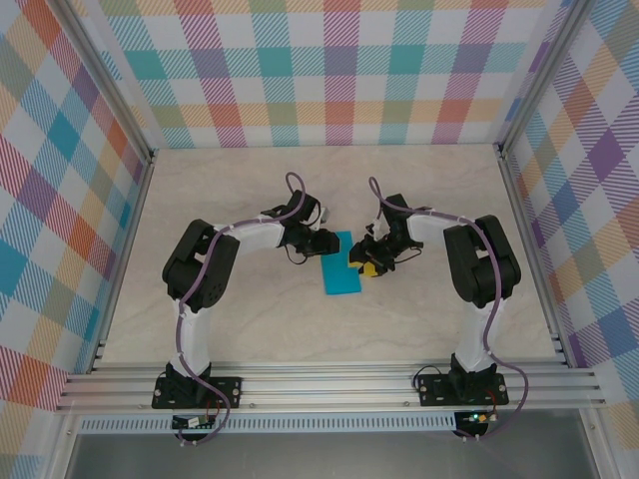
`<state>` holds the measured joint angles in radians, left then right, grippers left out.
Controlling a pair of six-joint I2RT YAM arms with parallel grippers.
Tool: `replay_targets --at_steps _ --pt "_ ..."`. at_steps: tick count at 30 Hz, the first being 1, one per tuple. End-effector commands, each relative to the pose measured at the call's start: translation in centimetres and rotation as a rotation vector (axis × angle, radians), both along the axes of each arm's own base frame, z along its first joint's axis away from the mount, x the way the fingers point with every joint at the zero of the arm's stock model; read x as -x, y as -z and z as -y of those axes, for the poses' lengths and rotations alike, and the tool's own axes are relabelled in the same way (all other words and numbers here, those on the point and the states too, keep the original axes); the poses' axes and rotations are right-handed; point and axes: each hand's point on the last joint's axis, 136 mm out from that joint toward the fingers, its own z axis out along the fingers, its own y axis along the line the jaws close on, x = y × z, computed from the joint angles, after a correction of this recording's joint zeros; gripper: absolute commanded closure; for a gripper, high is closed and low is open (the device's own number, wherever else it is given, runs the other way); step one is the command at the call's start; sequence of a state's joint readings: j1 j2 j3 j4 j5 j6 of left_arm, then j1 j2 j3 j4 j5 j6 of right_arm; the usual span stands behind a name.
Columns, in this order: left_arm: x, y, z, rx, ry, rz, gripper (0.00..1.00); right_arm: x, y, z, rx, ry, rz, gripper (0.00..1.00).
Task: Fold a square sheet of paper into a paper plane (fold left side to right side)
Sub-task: Fold the triangle a second time at the center of the table.
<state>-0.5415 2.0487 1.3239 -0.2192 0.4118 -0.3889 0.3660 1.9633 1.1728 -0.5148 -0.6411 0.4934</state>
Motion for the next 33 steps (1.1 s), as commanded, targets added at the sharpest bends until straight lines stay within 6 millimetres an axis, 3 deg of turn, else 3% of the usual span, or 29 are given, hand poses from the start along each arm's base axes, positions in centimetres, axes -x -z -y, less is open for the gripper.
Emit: replay_targets --at_steps 1,11,20,25,33 --pt "0.3 0.8 -0.9 -0.015 -0.006 -0.031 0.59 0.3 -0.3 -1.3 -0.044 -0.021 -0.018 0.58" --pt "0.2 -0.7 -1.2 -0.022 0.015 0.011 0.57 -0.8 -1.6 -1.6 -0.062 -0.009 0.048 0.61" --pt "0.3 -6.9 -3.1 0.025 0.034 0.203 0.45 -1.5 -2.7 -2.2 -0.107 0.000 0.063 0.60" --pt "3.8 -9.6 -3.2 0.069 0.121 0.334 0.42 -2.0 -3.8 -2.7 -0.138 -0.001 0.068 0.60" --pt "11.1 -9.3 -0.1 -0.051 0.295 0.468 0.37 -2.6 -6.0 -3.2 -0.177 0.009 0.071 0.60"
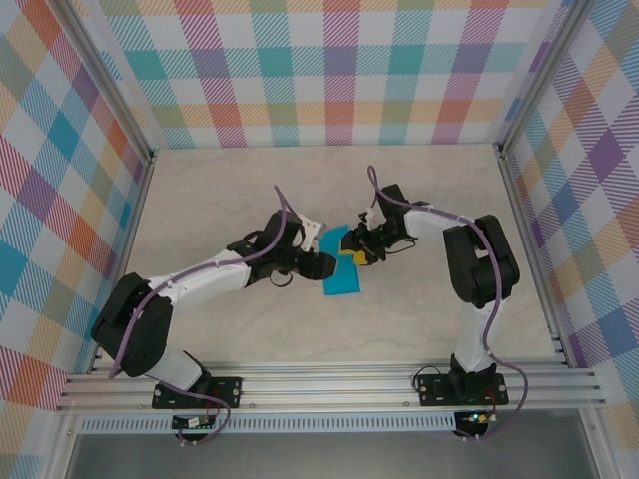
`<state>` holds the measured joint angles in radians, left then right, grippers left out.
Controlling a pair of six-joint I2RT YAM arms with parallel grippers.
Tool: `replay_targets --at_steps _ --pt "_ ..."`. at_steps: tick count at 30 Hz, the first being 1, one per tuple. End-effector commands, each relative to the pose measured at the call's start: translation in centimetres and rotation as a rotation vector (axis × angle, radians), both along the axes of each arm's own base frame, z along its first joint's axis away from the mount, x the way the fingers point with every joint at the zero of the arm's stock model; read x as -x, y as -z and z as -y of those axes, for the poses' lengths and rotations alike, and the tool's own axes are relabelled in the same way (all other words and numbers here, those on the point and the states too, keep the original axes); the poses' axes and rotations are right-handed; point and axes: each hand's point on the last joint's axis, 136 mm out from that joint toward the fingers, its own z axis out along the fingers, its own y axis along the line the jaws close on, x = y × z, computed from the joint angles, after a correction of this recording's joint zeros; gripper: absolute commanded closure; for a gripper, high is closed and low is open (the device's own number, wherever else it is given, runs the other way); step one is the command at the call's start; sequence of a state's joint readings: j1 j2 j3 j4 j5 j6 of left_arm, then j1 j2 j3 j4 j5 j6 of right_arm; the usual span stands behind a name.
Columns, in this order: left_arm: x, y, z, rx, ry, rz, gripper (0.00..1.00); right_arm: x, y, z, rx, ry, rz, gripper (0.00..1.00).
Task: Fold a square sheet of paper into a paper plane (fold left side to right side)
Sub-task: Fold the triangle a second time at the center of the table.
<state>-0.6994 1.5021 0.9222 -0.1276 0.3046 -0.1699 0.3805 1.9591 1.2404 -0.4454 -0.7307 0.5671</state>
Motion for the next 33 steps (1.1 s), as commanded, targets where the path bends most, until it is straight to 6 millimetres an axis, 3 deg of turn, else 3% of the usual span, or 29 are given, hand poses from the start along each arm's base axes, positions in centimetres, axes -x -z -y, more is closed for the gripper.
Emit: replay_targets --at_steps 1,5,10,18,23,33 --pt "1.4 0.0 1.0 -0.075 0.034 0.111 0.37 -0.5 -2.8 -0.6 -0.052 -0.002 0.024 0.60" --pt "2.5 1.2 3.0 -0.146 0.047 0.134 0.34 -0.5 -3.1 -0.8 -0.059 0.001 0.006 0.60" --pt "2.4 3.6 4.7 -0.255 0.053 0.136 0.32 -0.4 -2.9 -0.8 -0.056 0.000 0.002 0.60" --pt "1.1 6.4 4.6 -0.481 0.023 0.170 0.29 -0.5 -2.7 -0.9 -0.057 0.000 -0.005 0.60" --pt "0.3 6.8 4.5 -0.577 0.003 0.228 0.30 -0.4 -2.4 -0.9 -0.053 -0.001 -0.010 0.60" --pt "1.1 5.8 5.8 -0.560 0.059 0.273 0.42 -0.4 -1.9 -0.7 -0.034 -0.004 -0.017 0.61"
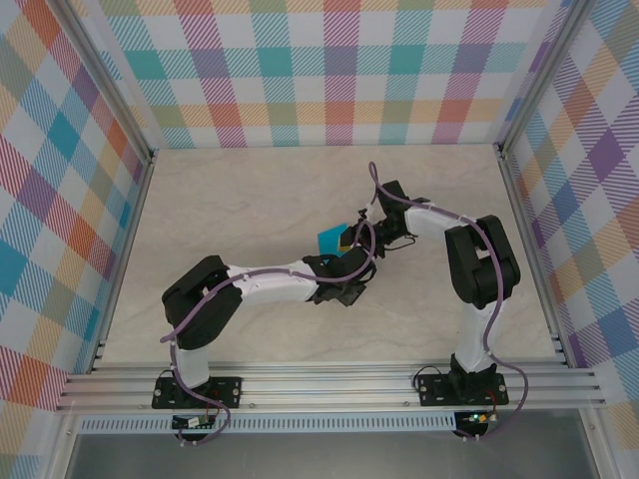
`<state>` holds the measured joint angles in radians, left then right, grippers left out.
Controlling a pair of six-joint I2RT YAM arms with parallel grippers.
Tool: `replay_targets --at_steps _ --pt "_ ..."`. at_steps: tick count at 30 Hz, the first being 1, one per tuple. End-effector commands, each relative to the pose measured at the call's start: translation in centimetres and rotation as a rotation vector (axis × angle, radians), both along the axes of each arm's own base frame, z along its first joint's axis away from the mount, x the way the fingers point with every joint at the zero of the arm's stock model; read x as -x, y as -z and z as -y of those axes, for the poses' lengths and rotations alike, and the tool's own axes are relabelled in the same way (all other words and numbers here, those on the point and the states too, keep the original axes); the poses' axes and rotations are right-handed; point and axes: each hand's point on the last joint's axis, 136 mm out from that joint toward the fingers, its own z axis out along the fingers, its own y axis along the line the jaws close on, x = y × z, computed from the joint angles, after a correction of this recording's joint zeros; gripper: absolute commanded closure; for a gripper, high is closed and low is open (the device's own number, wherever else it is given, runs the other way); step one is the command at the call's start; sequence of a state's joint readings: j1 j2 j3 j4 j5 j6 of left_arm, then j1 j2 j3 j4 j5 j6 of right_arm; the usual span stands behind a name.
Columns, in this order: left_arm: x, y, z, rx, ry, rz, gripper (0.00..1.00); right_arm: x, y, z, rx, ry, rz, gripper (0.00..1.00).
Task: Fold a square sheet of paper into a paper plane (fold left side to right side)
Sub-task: Fold the triangle a second time at the center of the table.
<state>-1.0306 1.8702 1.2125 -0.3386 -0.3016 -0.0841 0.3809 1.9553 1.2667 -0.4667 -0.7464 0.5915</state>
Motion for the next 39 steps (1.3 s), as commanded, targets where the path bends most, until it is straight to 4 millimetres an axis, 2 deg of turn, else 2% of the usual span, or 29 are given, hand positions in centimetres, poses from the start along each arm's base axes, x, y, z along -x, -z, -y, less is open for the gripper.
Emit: replay_targets --at_steps 1,6,21,32,39 --pt "0.5 -1.4 1.0 0.003 0.051 0.036 0.43 -0.1 -0.8 -0.4 -0.014 -0.012 -0.003 0.61" --pt "1.4 -2.2 1.9 0.023 0.098 0.050 0.53 -0.2 -0.6 -0.3 -0.008 -0.012 -0.002 0.61" --pt "0.8 -2.9 1.0 0.018 0.055 0.083 0.88 -0.1 -0.4 -0.2 0.001 -0.019 -0.001 0.61" --pt "0.9 -3.1 0.8 0.091 0.039 0.017 1.00 -0.7 -1.6 -0.4 -0.013 -0.021 0.042 0.59" --pt "0.9 -3.1 0.1 0.158 0.015 -0.037 1.00 -1.9 -3.5 0.3 -0.028 0.011 0.107 0.48"
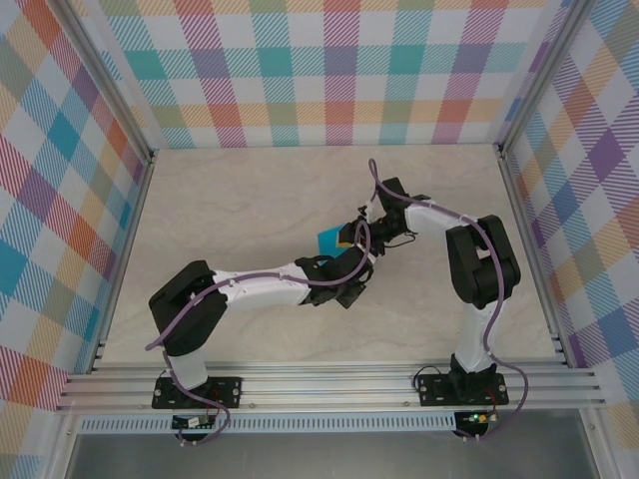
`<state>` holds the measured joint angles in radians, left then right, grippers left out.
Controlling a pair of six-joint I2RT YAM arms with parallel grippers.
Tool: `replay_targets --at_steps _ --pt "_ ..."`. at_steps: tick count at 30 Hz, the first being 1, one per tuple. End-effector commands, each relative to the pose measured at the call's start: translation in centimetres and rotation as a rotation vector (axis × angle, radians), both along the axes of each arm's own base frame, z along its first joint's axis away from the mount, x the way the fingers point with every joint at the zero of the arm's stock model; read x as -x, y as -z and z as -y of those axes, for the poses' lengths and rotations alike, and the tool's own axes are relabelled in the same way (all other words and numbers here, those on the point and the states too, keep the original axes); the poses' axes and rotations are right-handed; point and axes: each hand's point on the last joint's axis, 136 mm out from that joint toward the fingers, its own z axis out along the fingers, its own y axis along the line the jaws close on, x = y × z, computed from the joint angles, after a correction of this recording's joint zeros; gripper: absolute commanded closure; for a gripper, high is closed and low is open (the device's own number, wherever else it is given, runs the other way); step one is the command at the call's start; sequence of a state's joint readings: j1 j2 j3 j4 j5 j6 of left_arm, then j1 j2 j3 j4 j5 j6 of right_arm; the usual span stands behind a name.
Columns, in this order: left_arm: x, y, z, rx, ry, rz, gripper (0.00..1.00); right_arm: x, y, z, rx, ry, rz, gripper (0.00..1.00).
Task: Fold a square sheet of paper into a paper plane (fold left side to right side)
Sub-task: Fold the triangle a second time at the center of the table.
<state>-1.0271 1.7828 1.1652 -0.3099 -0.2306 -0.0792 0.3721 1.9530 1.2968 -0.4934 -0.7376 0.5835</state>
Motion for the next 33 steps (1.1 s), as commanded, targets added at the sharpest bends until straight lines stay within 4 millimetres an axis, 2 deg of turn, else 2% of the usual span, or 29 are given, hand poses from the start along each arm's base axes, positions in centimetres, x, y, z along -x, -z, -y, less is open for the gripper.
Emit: replay_targets --at_steps 1,2,7,11,16,26,33 --pt "0.0 -0.9 -0.4 0.075 -0.022 -0.037 1.00 -1.5 -3.3 0.3 -0.038 0.013 0.104 0.47" --pt "-0.3 -1.3 0.0 0.113 -0.019 -0.028 1.00 -1.8 -3.8 0.5 -0.043 0.022 0.116 0.45" --pt "-0.4 -1.4 -0.1 0.162 -0.025 -0.063 1.00 -2.7 -5.5 2.2 -0.041 0.069 0.168 0.37" --pt "-0.8 -1.5 -0.8 0.175 -0.042 -0.077 1.00 -2.9 -6.1 4.0 -0.022 0.112 0.199 0.36" --pt "-1.5 -1.3 -1.8 0.209 -0.081 -0.114 1.00 -1.3 -5.6 5.1 0.006 0.088 0.203 0.50" --pt "-3.7 -1.0 -4.4 0.275 -0.147 -0.175 1.00 2.1 -2.8 4.9 -0.030 0.053 0.121 0.82" --pt "-4.7 -0.4 -5.4 0.289 -0.177 -0.195 1.00 4.4 0.5 3.2 0.004 0.013 0.037 0.90"
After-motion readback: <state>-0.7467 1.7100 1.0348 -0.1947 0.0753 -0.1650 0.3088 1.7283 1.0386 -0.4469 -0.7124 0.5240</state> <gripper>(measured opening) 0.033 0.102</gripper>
